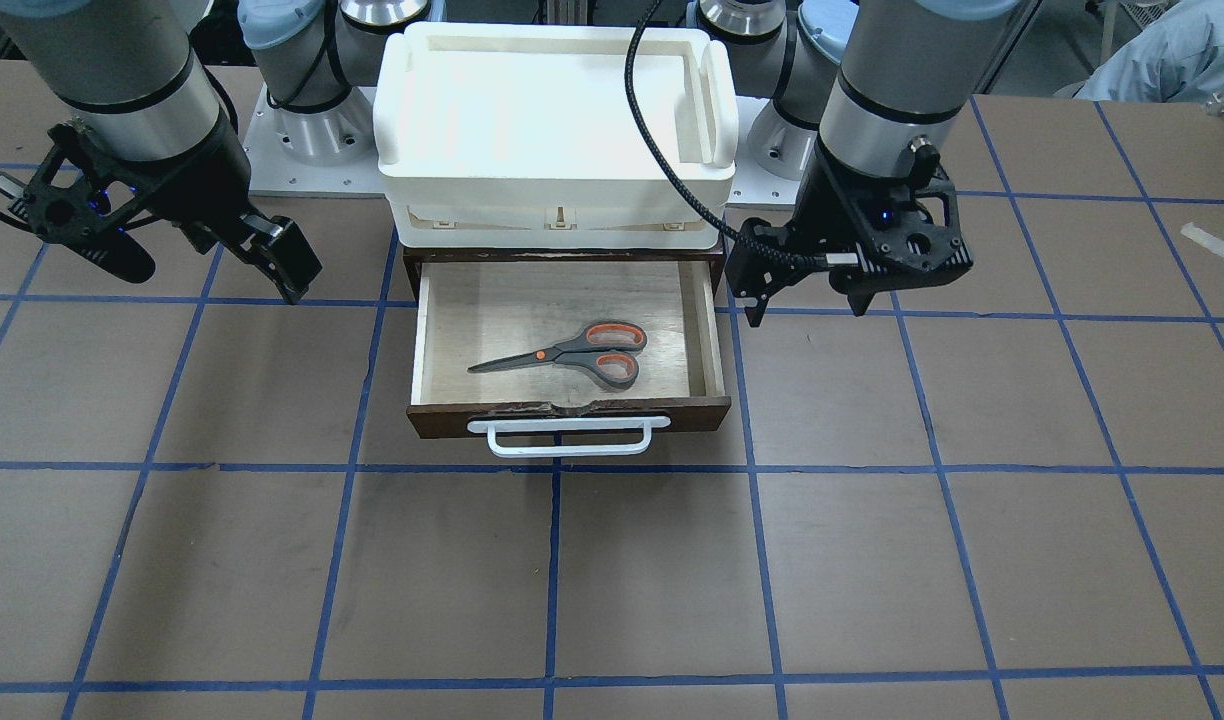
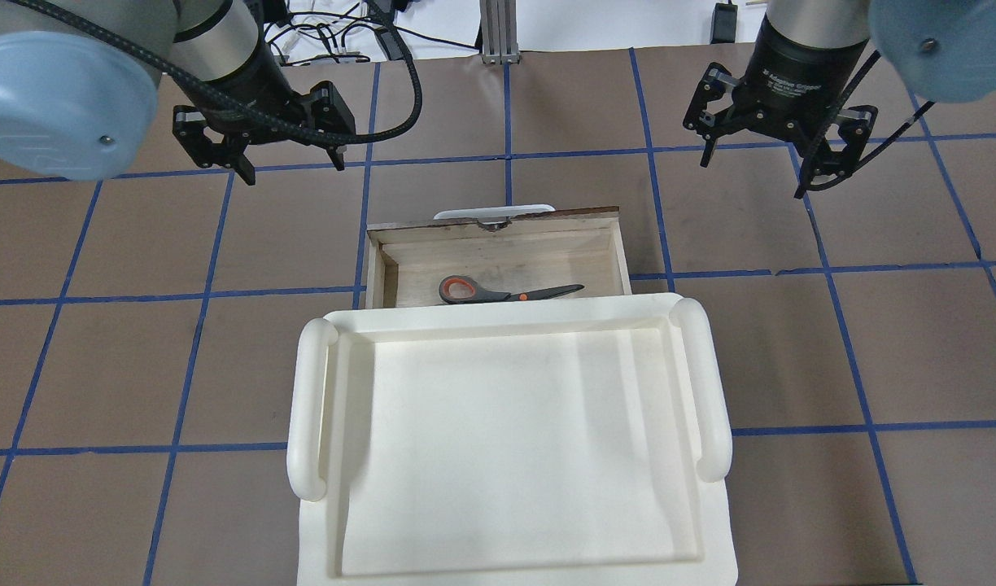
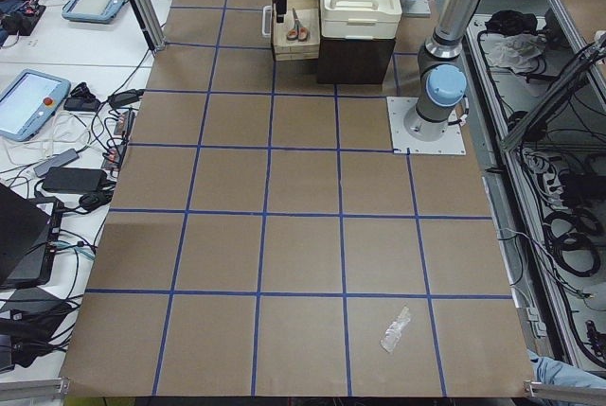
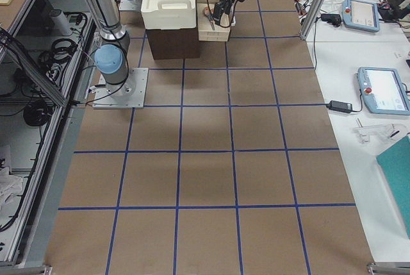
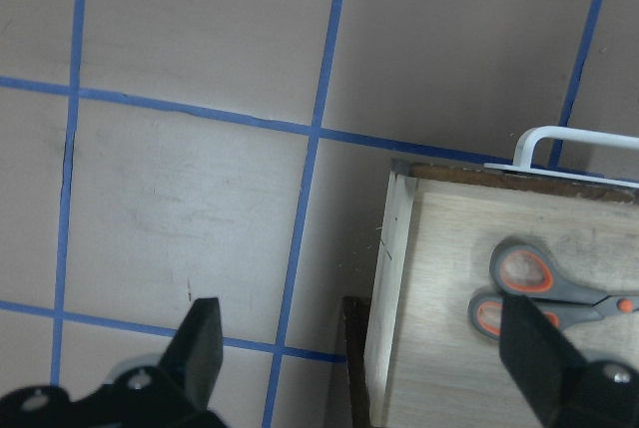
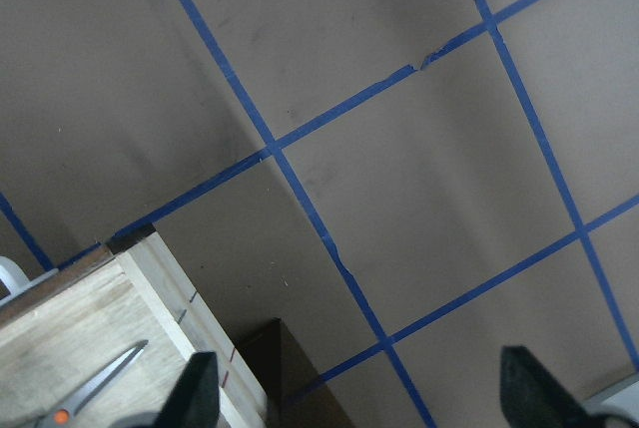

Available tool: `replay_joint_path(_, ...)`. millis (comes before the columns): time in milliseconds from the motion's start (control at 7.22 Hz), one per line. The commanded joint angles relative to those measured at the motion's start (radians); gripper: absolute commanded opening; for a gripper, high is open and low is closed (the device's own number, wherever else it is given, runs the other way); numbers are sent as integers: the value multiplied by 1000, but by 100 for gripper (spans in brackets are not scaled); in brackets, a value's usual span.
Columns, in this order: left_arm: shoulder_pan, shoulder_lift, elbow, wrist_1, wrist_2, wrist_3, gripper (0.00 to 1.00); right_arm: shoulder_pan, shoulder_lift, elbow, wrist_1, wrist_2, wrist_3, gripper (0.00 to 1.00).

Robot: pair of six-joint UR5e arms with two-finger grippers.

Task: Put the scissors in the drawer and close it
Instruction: 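Raise the right gripper away while the left gripper moves toward the drawer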

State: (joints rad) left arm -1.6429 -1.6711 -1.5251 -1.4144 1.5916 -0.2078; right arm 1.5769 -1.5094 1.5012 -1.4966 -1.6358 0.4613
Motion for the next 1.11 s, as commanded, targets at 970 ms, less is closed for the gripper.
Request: replay_joint_path(970,-230,-485,233,311,47,-221,100,45,-54,22,-154,29,-535,100)
